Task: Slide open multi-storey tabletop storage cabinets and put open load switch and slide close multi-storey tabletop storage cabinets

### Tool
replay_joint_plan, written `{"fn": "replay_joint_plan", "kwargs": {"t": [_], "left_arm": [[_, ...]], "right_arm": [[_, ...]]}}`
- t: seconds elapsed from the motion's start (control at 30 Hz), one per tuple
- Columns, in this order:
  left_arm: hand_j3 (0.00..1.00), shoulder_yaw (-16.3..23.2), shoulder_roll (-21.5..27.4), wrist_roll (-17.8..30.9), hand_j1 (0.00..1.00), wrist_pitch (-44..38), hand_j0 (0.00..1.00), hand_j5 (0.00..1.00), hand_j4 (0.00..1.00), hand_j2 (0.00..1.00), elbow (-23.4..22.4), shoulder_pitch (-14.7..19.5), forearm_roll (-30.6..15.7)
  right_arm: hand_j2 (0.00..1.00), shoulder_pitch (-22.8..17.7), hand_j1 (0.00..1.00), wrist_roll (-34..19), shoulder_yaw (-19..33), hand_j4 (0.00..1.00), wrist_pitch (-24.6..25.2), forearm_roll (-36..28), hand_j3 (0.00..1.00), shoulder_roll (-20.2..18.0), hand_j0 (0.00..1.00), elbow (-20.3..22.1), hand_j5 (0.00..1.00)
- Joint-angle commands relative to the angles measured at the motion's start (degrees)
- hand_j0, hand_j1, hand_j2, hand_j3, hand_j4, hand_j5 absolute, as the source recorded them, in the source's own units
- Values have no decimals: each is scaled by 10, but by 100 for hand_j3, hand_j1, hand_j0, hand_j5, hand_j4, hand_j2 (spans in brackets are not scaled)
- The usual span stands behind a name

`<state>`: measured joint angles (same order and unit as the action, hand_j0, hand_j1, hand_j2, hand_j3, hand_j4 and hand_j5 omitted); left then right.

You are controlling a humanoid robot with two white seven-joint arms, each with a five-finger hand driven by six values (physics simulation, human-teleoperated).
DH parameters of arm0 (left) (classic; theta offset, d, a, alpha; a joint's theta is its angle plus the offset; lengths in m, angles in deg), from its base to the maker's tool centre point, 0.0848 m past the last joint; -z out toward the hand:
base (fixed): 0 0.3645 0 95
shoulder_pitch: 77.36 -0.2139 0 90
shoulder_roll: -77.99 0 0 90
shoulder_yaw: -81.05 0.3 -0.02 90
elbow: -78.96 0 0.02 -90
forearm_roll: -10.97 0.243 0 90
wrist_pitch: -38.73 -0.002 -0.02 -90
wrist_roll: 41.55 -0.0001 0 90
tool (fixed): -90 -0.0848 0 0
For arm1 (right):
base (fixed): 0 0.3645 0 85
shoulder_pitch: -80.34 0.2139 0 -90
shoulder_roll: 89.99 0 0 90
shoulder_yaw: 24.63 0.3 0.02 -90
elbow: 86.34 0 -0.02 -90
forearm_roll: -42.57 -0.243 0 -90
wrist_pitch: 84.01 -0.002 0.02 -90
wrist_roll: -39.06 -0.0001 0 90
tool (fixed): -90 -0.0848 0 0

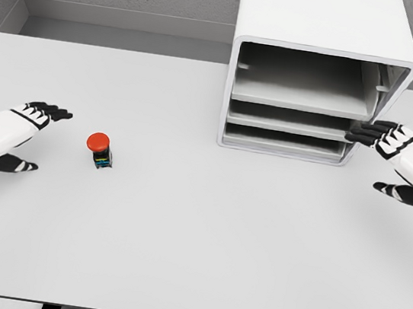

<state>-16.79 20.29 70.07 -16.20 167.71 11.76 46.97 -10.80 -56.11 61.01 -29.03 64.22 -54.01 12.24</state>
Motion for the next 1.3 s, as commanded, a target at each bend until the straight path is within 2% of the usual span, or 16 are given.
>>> {"fn": "replay_joint_plan", "kwargs": {"t": [0.0, 0.03, 0.07, 0.17, 0.3, 0.33, 0.4, 0.5, 0.63, 0.77, 0.9, 0.97, 1.17, 1.27], "left_arm": [[100, -14, -14, 69, 100, -1, 100, 100, 100, 100, 24, 0, -6], [100, -18, -14, 84, 100, -1, 100, 100, 100, 100, 28, 4, -6], [100, -19, -27, 133, 100, -1, 100, 100, 100, 100, 35, 15, -8], [100, -21, -61, 134, 100, -1, 100, 100, 100, 100, 46, 49, -8], [100, -43, -104, 134, 100, -1, 100, 100, 100, 100, 61, 73, -6], [100, -42, -107, 134, 100, -1, 100, 100, 100, 100, 62, 76, -6], [100, -40, -107, 134, 100, -1, 100, 100, 100, 100, 62, 76, -6], [100, -36, -106, 134, 100, -1, 100, 100, 100, 100, 77, 71, -2], [100, -29, -86, 134, 100, -1, 100, 100, 100, 100, 74, 56, 2], [100, -15, -74, 134, 100, -1, 100, 100, 100, 100, 72, 56, 11], [100, -2, -81, 134, 100, -1, 100, 100, 100, 100, 77, 61, 39], [100, 16, -80, 134, 100, -1, 100, 100, 100, 100, 77, 60, 39], [100, 31, -81, 134, 100, -1, 100, 100, 100, 100, 82, 62, 37], [100, 35, -80, 134, 100, -1, 100, 100, 100, 100, 85, 62, 38]], "right_arm": [[79, 1, 79, -25, 1, 79, 0, -3, 79, 2, 79, 3, 79], [79, 1, 79, -25, 0, 79, 0, 0, 79, 2, 79, 3, 79], [79, 1, 79, -25, 0, 79, 0, 2, 79, 3, 79, 3, 79], [80, 3, 80, -25, -2, 80, 0, 2, 80, 7, 80, 5, 80], [81, 46, 81, -26, -14, 81, 0, 9, 81, 31, 81, 6, 81], [81, 69, 81, -26, -39, 81, 0, 8, 81, 31, 81, 4, 81], [84, 89, 84, -26, -67, 84, 0, 6, 84, 31, 84, 4, 84], [83, 96, 83, -26, -68, 83, 0, 1, 83, 34, 83, 4, 83], [83, 108, 83, -26, -71, 83, 0, 2, 83, 48, 83, 4, 83], [83, 131, 83, -26, -104, 83, 0, 2, 83, 55, 83, 4, 83], [83, 146, 83, -27, -127, 83, 0, 2, 83, 74, 83, 4, 83], [83, 157, 83, -46, -131, 83, 0, 2, 83, 95, 83, 3, 83], [82, 178, 82, -48, -150, 82, 0, 3, 82, 117, 82, -1, 82], [82, 199, 82, -48, -167, 82, 0, 5, 82, 128, 82, -28, 82]]}}
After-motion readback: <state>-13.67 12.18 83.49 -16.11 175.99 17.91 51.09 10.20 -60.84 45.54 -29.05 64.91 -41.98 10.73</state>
